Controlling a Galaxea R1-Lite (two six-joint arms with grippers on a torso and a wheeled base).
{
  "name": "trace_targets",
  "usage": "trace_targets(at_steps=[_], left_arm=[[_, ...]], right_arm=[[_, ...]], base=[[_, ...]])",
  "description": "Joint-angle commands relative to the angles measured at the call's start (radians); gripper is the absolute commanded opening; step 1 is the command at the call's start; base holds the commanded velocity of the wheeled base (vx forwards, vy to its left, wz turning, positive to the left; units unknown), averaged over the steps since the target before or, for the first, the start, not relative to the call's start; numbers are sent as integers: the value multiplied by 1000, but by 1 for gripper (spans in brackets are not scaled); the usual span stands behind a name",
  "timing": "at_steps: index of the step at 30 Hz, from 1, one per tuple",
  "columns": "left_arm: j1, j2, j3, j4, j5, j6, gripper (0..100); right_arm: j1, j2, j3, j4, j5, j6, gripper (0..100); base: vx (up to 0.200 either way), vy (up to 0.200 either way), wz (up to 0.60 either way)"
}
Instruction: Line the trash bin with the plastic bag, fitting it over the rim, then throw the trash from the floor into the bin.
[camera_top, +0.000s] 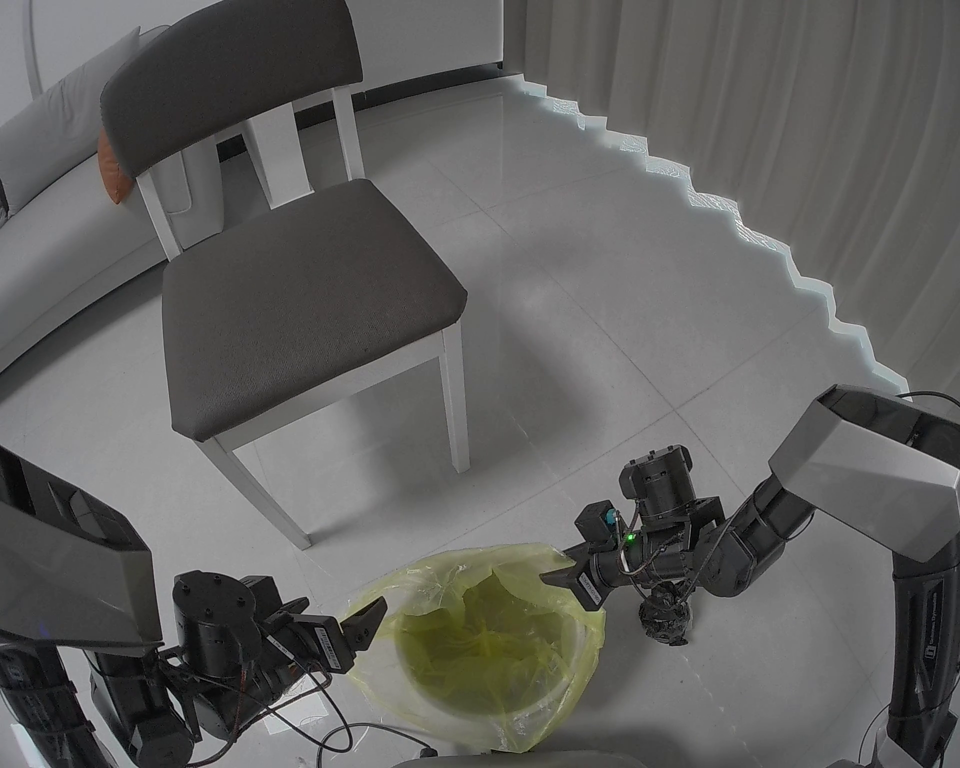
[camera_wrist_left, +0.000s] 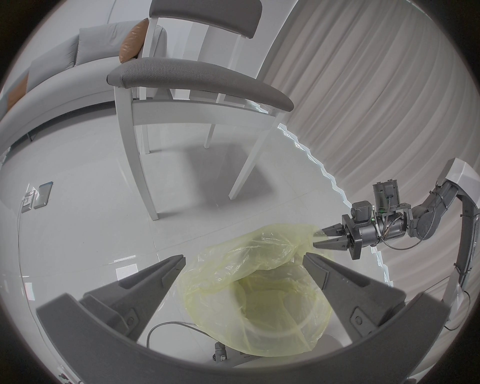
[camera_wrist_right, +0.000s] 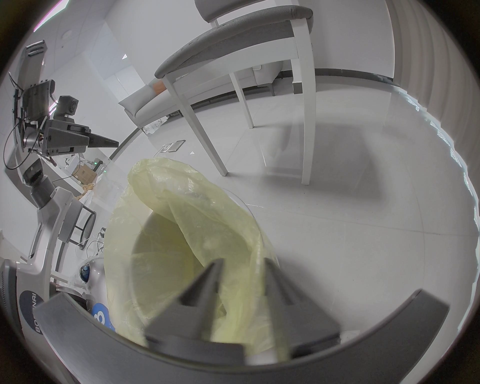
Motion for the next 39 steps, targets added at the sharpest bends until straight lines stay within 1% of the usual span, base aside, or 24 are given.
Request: trace_targets(at_steps=[1, 5, 10, 17, 21, 25, 33, 39], left_arm=[[2, 6, 18, -18, 0, -2, 100], [5, 6, 18, -18, 0, -2, 100], [15, -2, 18, -18, 0, 0, 100], [29, -3, 18, -18, 0, 0, 100], [31, 6, 18, -18, -1, -2, 100], [51, 6, 18, -18, -6, 0, 100], [91, 26, 18, -18, -13, 0, 100], [92, 53, -11, -18, -24, 4, 100]], right_arm=[[-1, 8, -3, -1, 0, 0, 0], [-4, 2, -29, 2, 0, 3, 0], [-9, -14, -98, 13, 0, 40, 0], [-35, -18, -166, 79, 0, 39, 0], [-41, -8, -186, 82, 0, 39, 0], [-41, 43, -209, 74, 0, 37, 0], [-37, 114, -216, 74, 0, 31, 0], [-35, 124, -187, 71, 0, 17, 0]], base=[[0, 0, 0], [0, 0, 0], [0, 0, 0], [0, 0, 0], [0, 0, 0], [0, 0, 0], [0, 0, 0], [0, 0, 0]])
